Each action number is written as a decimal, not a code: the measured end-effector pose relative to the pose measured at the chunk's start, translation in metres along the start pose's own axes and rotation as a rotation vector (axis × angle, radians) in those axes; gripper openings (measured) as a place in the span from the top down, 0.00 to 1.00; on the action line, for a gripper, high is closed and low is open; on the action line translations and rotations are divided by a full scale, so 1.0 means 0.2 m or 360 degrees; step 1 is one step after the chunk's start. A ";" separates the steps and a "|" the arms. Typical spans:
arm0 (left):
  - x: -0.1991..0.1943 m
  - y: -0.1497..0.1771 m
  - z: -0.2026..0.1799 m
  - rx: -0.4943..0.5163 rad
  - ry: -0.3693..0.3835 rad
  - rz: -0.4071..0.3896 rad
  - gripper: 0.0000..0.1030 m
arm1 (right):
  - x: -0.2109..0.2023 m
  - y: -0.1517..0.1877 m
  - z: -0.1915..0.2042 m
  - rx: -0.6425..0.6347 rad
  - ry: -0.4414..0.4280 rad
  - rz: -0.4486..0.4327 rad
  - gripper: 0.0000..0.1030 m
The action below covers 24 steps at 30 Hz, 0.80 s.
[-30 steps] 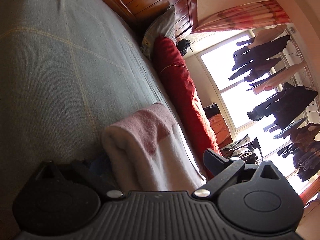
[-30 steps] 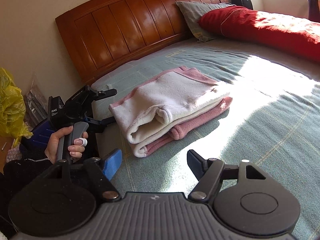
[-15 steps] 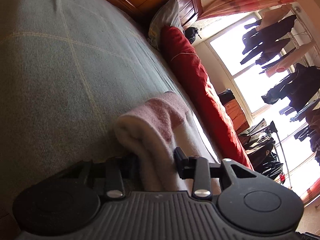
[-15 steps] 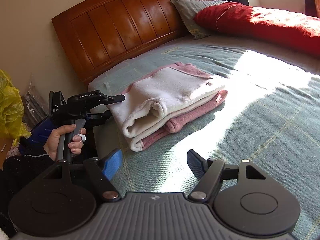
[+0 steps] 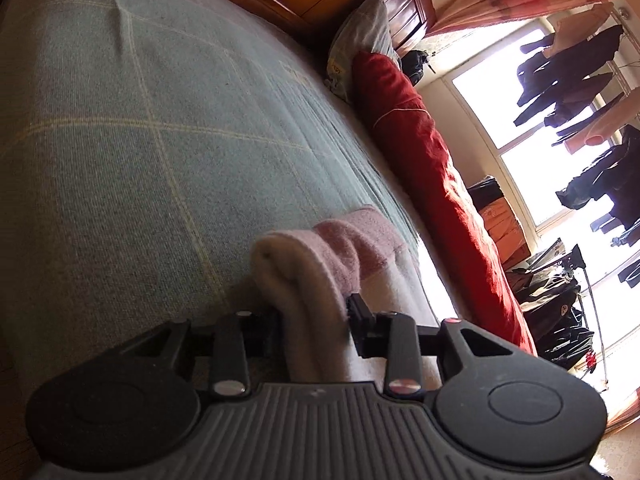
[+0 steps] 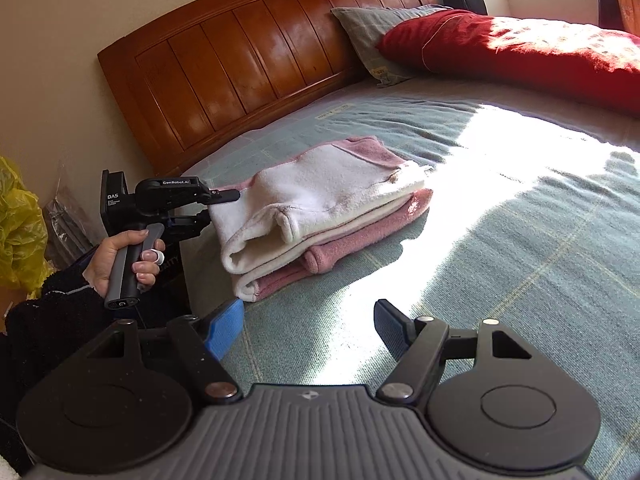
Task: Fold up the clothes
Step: 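Raise both open tools away from the folded sweater stack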
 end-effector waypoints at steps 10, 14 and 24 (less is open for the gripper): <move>-0.20 0.01 -0.50 0.0840 -0.0220 -0.0121 0.20 | -0.01 0.00 0.01 -0.0009 0.0010 -0.0011 0.26; -0.01 0.00 -0.69 0.1080 -0.0259 -0.0046 0.17 | 0.01 0.01 0.04 0.0005 -0.0015 -0.0003 0.26; 0.14 0.04 -0.46 0.0945 -0.0384 0.0169 0.16 | -0.02 0.05 -0.07 0.0069 0.0017 0.0002 0.22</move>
Point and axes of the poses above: each gripper's, at about its wrist camera, not at the fingertips, and x roughly the way its jaws point, z to its left, y to its underside, the point moved 9 cm from there along x, roughly the way its jaws point, and after that the axes turned 6 degrees about z, right-handed, at the moved point
